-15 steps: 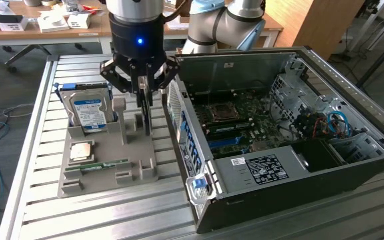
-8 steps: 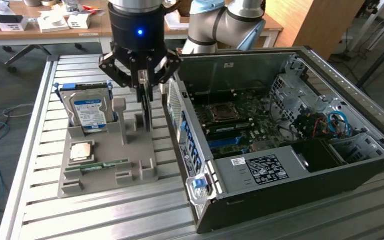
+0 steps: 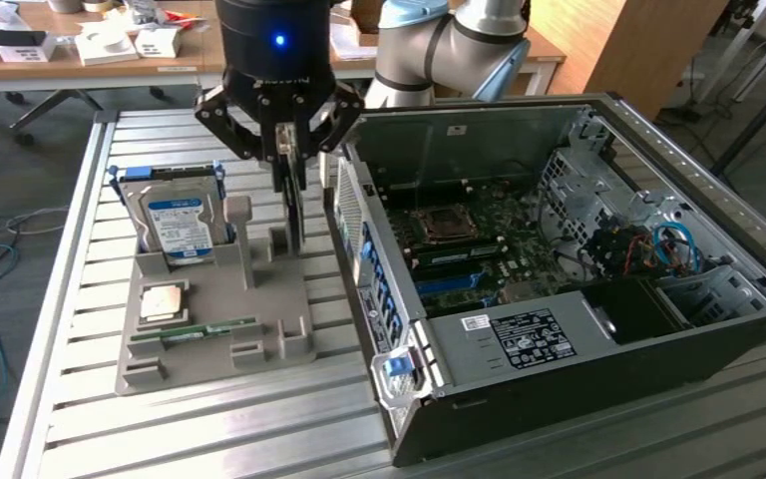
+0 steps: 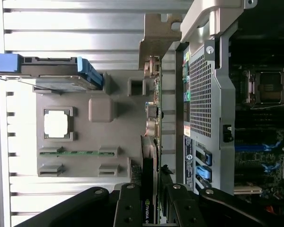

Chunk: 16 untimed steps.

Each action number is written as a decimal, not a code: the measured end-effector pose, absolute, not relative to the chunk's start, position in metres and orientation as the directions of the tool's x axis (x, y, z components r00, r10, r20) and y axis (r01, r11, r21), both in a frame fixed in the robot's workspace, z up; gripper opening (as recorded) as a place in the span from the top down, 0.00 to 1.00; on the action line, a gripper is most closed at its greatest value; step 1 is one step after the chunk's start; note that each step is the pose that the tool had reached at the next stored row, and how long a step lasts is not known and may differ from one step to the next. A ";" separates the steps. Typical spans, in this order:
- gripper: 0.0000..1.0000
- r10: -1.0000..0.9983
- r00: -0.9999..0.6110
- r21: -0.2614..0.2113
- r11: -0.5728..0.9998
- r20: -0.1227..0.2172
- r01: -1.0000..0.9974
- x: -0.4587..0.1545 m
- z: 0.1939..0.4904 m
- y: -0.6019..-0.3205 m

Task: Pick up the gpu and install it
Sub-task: 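Pick up the gpu and move the gpu toward the slot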

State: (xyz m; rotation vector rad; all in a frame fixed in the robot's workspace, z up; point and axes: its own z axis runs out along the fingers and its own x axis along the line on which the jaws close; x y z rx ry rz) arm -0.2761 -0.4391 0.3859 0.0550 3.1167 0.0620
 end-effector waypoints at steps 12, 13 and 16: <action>0.74 0.036 -0.999 0.040 0.999 -0.023 0.035 -0.275 0.411 -0.439; 0.74 0.036 -0.999 0.040 0.999 -0.023 0.035 -0.275 0.413 -0.439; 0.74 0.036 -0.999 0.040 0.999 -0.023 0.035 -0.275 0.418 -0.439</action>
